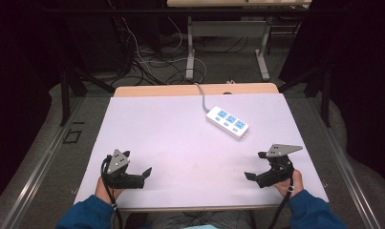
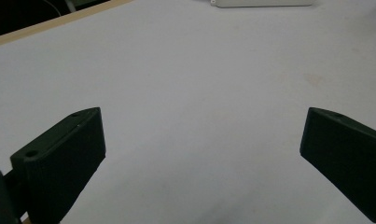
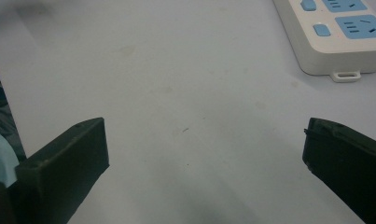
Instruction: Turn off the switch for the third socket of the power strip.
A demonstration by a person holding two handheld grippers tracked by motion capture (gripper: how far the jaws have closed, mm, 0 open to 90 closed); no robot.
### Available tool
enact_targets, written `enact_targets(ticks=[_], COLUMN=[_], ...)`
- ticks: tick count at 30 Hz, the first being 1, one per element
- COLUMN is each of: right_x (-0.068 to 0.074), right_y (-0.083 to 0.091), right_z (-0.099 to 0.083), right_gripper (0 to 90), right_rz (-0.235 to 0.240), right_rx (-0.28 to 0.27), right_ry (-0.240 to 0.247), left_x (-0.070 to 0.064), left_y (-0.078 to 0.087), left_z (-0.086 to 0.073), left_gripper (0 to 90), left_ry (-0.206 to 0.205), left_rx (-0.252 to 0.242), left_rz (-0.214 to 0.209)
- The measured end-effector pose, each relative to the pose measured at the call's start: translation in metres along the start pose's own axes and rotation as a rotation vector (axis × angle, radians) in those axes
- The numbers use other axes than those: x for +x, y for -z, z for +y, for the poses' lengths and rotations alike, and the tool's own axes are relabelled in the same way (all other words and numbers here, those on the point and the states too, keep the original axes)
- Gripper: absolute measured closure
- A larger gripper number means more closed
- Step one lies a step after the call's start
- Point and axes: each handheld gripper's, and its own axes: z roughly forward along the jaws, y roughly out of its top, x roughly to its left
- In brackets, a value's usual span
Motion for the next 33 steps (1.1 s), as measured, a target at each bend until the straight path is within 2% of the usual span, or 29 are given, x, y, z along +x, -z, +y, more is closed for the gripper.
enact_targets(ticks=[7, 11, 19, 20, 24, 33], right_x=[-0.001, -0.001, -0.001, -0.002, -0.005, -0.015], right_y=[-0.002, -0.003, -0.008, -0.008, -0.009, -0.015], right_z=[0.002, 0.004, 0.012, 0.013, 0.016, 0.028], right_gripper=[0.0, 0.0, 0.0, 0.0, 0.0, 0.0], right_rz=[-0.004, -0.014, -0.036, -0.037, -0.049, -0.078], right_rx=[0.002, -0.001, 0.013, 0.024, 0.008, 0.004], right_ry=[0.005, -0.001, -0.002, 0.003, -0.017, -0.010], left_x=[0.000, -0.001, -0.002, -0.002, -0.002, -0.003], left_y=[-0.001, -0.002, -0.004, -0.004, -0.004, -0.003], left_z=[-0.001, -0.001, -0.001, -0.001, -0.001, -0.001], left_gripper=[0.1, 0.2, 0.1, 0.1, 0.1, 0.1], left_ry=[0.007, -0.007, -0.013, -0.010, -0.023, -0.034], left_rx=[0.003, 0.026, 0.021, 0.026, 0.032, 0.045], left_rz=[0.005, -0.005, 0.002, -0.001, 0.005, 0.007])
